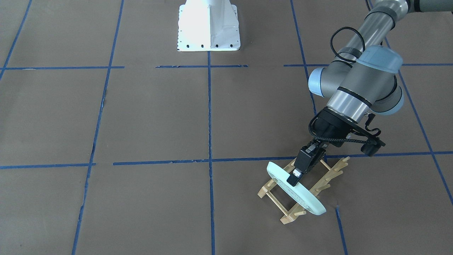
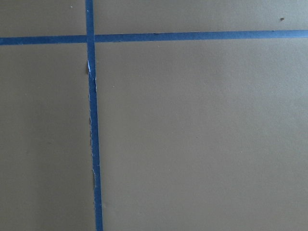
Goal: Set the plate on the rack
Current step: 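Lower the upright plate into the wooden rack's slots with the left gripper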
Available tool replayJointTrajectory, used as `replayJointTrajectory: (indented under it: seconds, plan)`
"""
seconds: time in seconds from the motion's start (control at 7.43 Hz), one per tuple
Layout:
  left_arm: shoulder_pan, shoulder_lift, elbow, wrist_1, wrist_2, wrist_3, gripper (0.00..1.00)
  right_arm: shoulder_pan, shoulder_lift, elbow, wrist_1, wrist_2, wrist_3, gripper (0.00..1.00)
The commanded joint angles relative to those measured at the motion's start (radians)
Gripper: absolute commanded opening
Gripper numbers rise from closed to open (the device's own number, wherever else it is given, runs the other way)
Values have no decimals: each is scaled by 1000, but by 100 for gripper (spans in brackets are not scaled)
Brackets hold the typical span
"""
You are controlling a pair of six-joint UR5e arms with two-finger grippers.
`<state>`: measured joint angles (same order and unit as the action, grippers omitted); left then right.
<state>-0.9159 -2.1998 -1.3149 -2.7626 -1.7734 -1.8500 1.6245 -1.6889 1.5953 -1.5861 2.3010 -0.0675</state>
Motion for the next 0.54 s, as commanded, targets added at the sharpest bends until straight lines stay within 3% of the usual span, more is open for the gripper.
replayJointTrajectory:
  seconds: [0.0,0.13,0.27,0.4]
  plan:
    - [2,0,3,0,-1,0,48,0,0,0,0,0,0,100]
    - [0,-3,0,0,0,0,91,0,0,0,0,0,0,100]
    - [0,-3,-4,1,-1,0,100,0,0,0,0,0,0,100]
    - [-12,-3,-10,6,-7,8,100,0,0,-1,0,0,0,100]
